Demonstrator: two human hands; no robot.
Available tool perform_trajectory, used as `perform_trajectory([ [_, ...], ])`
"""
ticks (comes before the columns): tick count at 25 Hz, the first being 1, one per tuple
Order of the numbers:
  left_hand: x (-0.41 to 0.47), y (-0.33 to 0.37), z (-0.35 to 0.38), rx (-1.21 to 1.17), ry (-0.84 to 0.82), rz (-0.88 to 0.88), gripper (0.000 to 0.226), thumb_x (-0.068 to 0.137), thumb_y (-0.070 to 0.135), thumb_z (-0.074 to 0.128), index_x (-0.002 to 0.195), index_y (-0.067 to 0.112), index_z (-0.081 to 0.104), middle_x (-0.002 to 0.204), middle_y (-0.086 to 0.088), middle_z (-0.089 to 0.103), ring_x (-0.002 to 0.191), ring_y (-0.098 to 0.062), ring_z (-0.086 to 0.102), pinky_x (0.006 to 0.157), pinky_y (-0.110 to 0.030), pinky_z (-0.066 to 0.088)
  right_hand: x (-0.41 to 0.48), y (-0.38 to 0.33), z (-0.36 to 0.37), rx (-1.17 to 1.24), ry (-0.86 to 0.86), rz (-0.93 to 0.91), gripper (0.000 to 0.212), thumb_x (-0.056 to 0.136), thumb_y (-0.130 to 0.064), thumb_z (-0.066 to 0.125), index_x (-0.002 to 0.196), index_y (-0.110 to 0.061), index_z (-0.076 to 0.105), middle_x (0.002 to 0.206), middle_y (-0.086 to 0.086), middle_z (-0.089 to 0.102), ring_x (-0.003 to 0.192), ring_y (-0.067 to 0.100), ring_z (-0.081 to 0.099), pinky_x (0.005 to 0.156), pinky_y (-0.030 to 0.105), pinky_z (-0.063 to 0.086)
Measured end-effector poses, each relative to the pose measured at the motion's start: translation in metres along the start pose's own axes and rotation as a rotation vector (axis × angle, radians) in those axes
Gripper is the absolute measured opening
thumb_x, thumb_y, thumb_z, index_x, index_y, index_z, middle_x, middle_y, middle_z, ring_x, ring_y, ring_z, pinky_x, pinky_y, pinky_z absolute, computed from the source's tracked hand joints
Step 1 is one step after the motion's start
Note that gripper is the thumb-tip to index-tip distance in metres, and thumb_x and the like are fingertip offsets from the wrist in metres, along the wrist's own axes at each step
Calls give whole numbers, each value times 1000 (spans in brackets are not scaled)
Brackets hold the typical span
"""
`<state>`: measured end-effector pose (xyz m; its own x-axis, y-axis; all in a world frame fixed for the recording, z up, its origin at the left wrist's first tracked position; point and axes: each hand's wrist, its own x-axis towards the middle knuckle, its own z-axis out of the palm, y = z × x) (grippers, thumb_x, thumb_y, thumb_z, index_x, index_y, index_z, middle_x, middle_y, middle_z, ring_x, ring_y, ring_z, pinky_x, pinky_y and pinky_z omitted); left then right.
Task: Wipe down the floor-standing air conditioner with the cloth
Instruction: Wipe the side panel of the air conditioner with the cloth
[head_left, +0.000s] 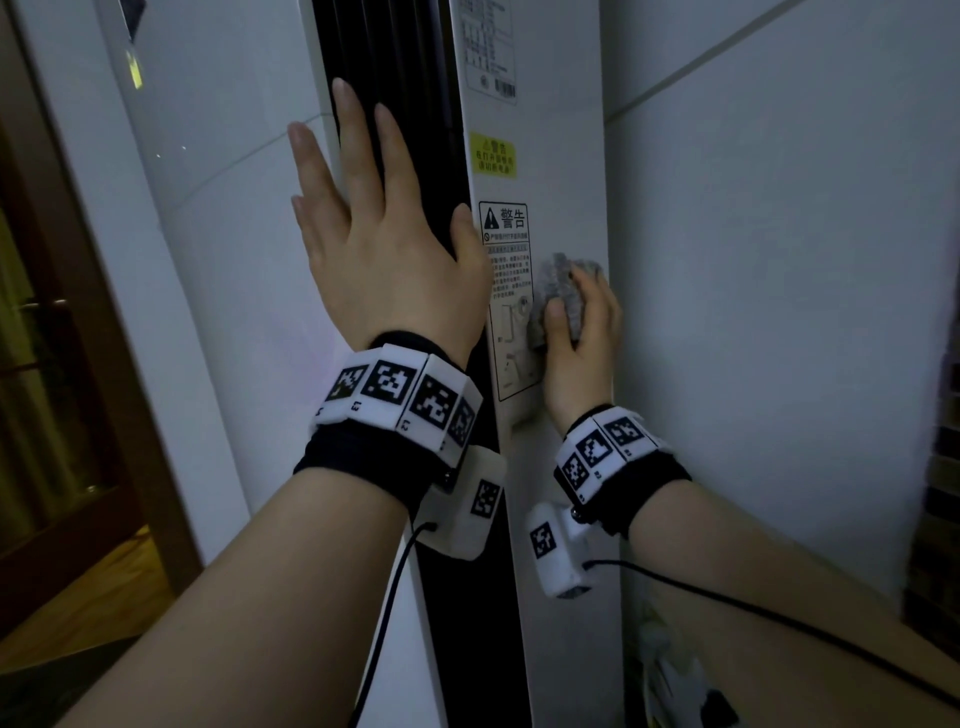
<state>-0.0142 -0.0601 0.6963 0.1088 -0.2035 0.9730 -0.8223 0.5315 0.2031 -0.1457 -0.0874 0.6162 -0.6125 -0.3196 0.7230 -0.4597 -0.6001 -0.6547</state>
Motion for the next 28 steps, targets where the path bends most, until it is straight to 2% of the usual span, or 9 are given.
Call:
perform_trajectory([
  [2,0,-1,-1,-8,-6,1,69,90,37,45,151,18,20,160,1,7,147,-29,1,119,-42,10,-1,-4,2,-5,15,23,39,96,-18,49,135,-16,45,150,8,28,139,22,23,117,44,17],
  [5,-1,-1,-3,-26,-24,6,68,90,33,47,150,17,22,160,0,8,147,-30,1,119,-42,9,-14,-13,8,-14,-20,-60,40,95,-18,51,135,-18,46,151,9,28,139,25,23,116,35,15],
  [10,0,-4,-6,-72,-55,22,66,91,29,46,150,16,22,160,0,7,147,-30,-1,119,-42,6,-3,-21,8,13,4,40,40,97,-19,49,137,-17,44,152,8,26,140,23,22,117,45,17],
  [14,-1,-8,-11,-242,-45,39,62,92,15,43,150,15,21,160,-2,9,147,-29,-2,120,-42,4,-19,-18,8,-8,-58,-110,39,95,-15,52,134,-15,47,150,13,29,139,26,25,117,38,17],
  [16,-2,-12,-15,-386,-39,40,65,90,5,41,150,11,18,160,-8,6,147,-29,-1,120,-40,2,-11,-16,2,-8,-53,-61,40,95,-15,51,135,-14,46,150,12,29,138,26,25,117,43,18],
  [18,-2,-18,-16,-503,-41,32,66,90,0,39,150,6,13,159,-15,3,147,-29,0,120,-37,2,-13,-17,5,-1,-46,-18,40,96,-20,50,135,-20,44,151,10,27,138,25,25,117,46,19],
  [21,-5,-32,-14,-555,-74,-22,59,97,5,32,150,3,7,159,-15,1,147,-28,-2,118,-37,-3,-28,-17,10,-6,-65,-118,37,92,-30,47,128,-36,41,150,8,28,138,22,25,116,39,19],
  [25,-14,-46,-11,-618,-114,4,52,101,9,24,150,3,7,159,-14,1,146,-26,-4,116,-33,-6,-19,-18,10,8,-33,-61,34,95,-25,50,125,-38,41,150,7,29,136,23,27,116,46,21],
  [28,-17,-52,-8,-648,-109,12,50,102,9,23,150,3,9,159,-14,3,146,-26,-3,117,-32,-5,-34,-21,15,8,-31,-105,34,92,-33,48,120,-51,39,149,1,28,134,14,25,114,30,19],
])
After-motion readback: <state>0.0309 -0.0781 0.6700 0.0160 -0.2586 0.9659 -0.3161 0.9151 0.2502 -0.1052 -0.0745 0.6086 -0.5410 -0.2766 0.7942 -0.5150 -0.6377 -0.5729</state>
